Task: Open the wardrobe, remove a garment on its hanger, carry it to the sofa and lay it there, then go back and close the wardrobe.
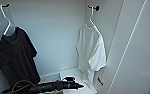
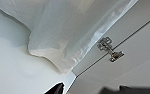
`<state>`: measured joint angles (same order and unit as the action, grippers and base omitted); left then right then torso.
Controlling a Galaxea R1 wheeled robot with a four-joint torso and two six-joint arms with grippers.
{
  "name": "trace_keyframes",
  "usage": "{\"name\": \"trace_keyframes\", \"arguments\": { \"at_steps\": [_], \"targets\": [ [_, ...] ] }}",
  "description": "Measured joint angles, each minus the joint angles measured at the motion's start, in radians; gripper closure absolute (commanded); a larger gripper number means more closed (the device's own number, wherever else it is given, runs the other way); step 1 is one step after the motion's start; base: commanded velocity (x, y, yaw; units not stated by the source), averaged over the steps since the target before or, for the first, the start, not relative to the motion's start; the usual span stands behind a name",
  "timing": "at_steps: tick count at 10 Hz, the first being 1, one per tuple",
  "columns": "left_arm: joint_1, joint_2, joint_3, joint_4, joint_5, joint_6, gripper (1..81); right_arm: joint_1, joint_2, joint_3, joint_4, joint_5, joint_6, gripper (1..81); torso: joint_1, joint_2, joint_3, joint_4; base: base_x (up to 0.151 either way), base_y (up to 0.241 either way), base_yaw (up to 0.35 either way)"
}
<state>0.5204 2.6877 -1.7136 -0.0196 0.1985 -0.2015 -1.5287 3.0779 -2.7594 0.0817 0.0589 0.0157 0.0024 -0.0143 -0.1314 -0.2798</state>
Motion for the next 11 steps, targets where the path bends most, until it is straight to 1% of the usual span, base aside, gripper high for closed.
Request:
{"name": "trace_keyframes", "arguments": {
  "at_steps": [1,2,3,4,7,11],
  "targets": [
    [-0.037,0.003,0.0,-0.011,-0.006,-0.041,1.0,0.0,0.0,0.003,0.0,0.0,0.0,1.0,0.0,0.0,0.0,0.0,0.0,0.0,0.0],
    [-0.064,0.009,0.0,-0.019,-0.025,-0.104,1.0,-0.001,0.0,0.003,0.0,0.0,0.0,1.0,0.0,0.0,0.0,0.0,0.0,0.0,0.0],
    [-0.081,0.011,0.0,-0.027,-0.06,-0.171,1.0,-0.001,0.0,0.003,0.0,0.001,0.0,1.0,0.0,0.0,0.0,0.0,0.0,0.0,0.0],
    [-0.099,0.017,0.0,-0.032,-0.089,-0.212,1.0,-0.001,0.0,0.003,0.0,0.001,0.0,1.0,0.0,0.0,0.0,0.0,0.0,0.0,0.0],
    [-0.191,0.041,-0.001,-0.038,-0.119,-0.308,1.0,-0.001,0.0,0.003,0.005,0.002,0.0,1.0,0.001,0.001,-0.001,0.0,0.0,0.0,0.0],
    [-0.323,0.094,-0.024,-0.04,-0.119,-0.412,1.0,-0.006,0.0,0.003,0.01,0.004,0.0,1.0,0.001,0.001,-0.001,0.0,0.0,0.0,0.0]
  ]
}}
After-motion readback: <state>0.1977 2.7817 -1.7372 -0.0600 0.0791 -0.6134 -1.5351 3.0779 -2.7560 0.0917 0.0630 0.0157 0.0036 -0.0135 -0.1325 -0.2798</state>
